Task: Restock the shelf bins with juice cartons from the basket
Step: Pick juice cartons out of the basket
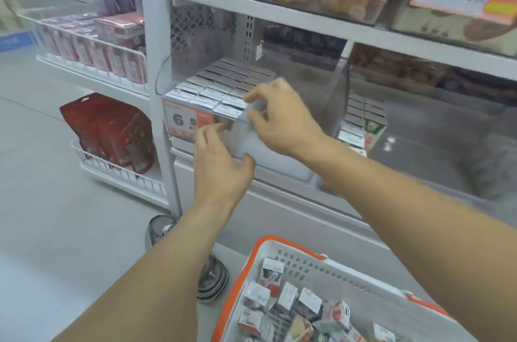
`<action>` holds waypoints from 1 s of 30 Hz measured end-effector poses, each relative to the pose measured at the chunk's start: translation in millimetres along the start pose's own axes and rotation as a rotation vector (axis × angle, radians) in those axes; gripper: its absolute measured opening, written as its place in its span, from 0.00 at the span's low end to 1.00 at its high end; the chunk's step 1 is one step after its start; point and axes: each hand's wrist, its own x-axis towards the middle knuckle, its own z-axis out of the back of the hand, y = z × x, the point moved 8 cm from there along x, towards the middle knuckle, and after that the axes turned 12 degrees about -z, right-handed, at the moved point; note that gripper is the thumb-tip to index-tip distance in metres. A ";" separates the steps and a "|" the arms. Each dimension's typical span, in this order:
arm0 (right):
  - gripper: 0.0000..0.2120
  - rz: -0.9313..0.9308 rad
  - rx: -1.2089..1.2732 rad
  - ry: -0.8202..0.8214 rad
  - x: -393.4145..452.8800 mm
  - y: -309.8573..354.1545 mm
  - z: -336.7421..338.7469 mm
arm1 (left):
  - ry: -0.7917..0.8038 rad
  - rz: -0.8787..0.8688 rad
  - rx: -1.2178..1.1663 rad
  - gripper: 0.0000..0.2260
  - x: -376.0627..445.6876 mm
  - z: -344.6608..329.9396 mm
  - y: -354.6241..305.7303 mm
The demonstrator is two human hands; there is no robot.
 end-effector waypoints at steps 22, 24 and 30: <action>0.18 -0.673 0.008 0.693 -377.9 -297.0 -153.2 | 1.060 -0.297 0.576 0.31 -301.1 -119.2 48.5; 0.24 -0.731 -0.015 0.733 -385.3 -304.0 -173.4 | 1.083 -0.382 0.709 0.35 -294.9 -122.7 51.7; 0.39 -0.973 -0.118 0.692 -403.4 -317.7 -221.4 | 1.056 -0.466 0.709 0.34 -279.7 -131.8 58.0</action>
